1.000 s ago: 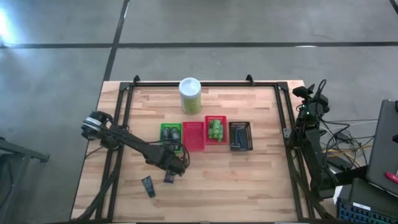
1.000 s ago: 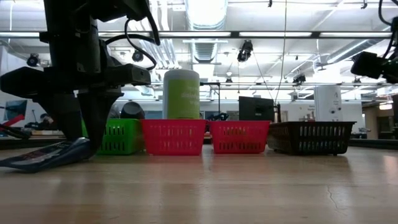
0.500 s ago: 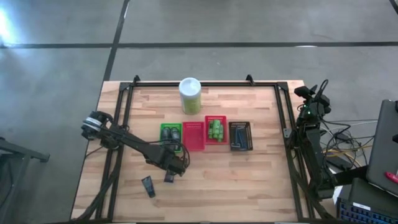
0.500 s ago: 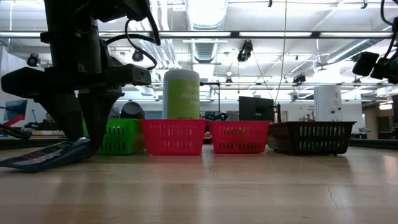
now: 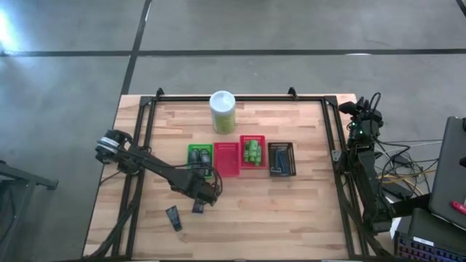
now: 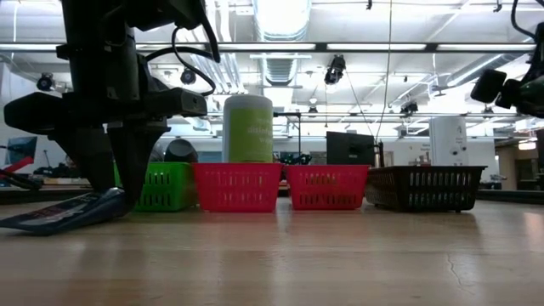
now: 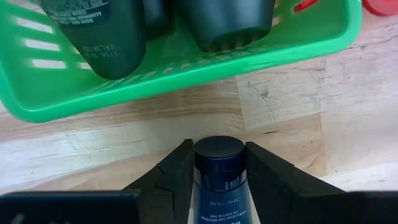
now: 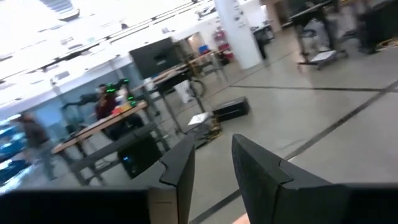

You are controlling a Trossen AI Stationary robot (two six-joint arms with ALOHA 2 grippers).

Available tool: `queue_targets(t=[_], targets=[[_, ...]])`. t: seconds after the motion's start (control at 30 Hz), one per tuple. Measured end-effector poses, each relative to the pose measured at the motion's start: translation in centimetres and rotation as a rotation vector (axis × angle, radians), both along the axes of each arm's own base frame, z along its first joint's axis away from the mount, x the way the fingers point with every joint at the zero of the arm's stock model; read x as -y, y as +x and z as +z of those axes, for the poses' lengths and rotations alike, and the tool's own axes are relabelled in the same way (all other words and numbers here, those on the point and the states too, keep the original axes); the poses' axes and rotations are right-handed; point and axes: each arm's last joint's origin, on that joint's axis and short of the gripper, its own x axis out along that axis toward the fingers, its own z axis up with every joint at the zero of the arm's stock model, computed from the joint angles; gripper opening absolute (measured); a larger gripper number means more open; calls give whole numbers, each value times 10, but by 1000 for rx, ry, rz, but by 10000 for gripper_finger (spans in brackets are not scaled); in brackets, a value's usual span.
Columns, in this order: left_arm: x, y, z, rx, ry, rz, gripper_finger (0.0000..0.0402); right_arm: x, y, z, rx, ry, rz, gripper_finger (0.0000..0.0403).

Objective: Pick & Place Travel size toiletries
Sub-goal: Put the blue shaving cream into the left red bin

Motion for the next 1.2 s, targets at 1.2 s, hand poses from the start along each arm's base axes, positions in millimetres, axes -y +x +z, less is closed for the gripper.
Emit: queue_targets(t=[1.2], targets=[[-7, 3, 8, 18, -6, 12, 135, 0, 2, 5, -453, 81, 8, 74]])
